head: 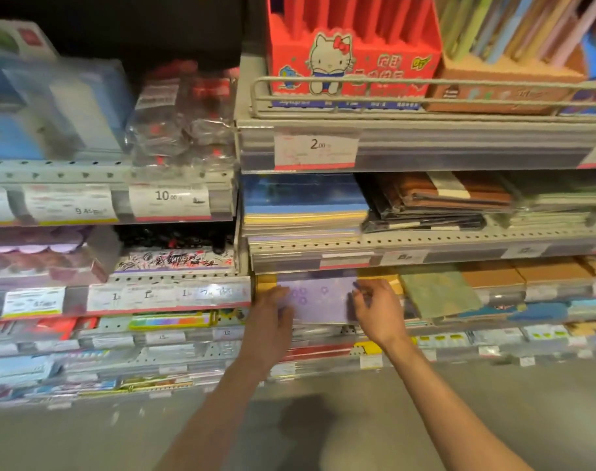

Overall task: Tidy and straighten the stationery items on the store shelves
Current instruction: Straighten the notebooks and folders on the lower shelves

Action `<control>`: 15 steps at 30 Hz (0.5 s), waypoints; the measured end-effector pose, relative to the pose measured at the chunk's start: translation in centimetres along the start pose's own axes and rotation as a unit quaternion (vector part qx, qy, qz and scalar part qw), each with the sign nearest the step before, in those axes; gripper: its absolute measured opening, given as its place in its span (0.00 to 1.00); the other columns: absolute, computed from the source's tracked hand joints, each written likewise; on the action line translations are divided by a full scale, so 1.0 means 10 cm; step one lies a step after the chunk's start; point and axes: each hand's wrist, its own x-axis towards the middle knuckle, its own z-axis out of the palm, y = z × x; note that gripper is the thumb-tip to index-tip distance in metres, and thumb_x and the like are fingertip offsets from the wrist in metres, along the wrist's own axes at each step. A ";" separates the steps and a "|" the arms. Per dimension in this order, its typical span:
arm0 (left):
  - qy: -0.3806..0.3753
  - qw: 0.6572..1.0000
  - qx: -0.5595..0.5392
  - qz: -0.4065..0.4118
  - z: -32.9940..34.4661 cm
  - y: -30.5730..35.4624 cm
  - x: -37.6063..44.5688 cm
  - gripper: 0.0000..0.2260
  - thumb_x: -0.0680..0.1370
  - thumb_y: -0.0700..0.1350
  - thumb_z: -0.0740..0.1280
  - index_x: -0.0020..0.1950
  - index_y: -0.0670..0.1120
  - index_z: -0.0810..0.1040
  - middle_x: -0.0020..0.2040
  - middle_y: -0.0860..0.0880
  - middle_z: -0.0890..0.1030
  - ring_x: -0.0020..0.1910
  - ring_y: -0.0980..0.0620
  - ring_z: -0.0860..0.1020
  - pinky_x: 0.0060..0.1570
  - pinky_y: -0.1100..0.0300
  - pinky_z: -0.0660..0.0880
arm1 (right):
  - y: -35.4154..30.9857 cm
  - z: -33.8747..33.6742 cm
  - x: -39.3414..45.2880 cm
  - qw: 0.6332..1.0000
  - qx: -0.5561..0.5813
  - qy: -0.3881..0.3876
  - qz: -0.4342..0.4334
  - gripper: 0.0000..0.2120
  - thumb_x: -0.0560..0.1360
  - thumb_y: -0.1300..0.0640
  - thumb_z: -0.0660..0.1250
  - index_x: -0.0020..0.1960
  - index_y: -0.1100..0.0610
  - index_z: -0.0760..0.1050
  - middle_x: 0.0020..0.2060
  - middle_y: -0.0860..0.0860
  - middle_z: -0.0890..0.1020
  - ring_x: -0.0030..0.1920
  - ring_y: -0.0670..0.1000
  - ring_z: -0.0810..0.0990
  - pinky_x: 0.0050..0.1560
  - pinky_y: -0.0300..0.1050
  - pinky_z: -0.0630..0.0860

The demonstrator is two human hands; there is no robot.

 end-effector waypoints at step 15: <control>0.091 0.993 -0.033 -0.072 0.18 0.18 0.13 0.11 0.78 0.34 0.63 0.57 0.44 0.81 0.45 0.52 0.80 0.41 0.53 0.77 0.41 0.63 0.71 | 0.21 0.10 0.26 0.994 0.032 -0.089 0.059 0.06 0.69 0.58 0.69 0.45 0.56 0.74 0.43 0.57 0.79 0.41 0.57 0.76 0.42 0.43 0.70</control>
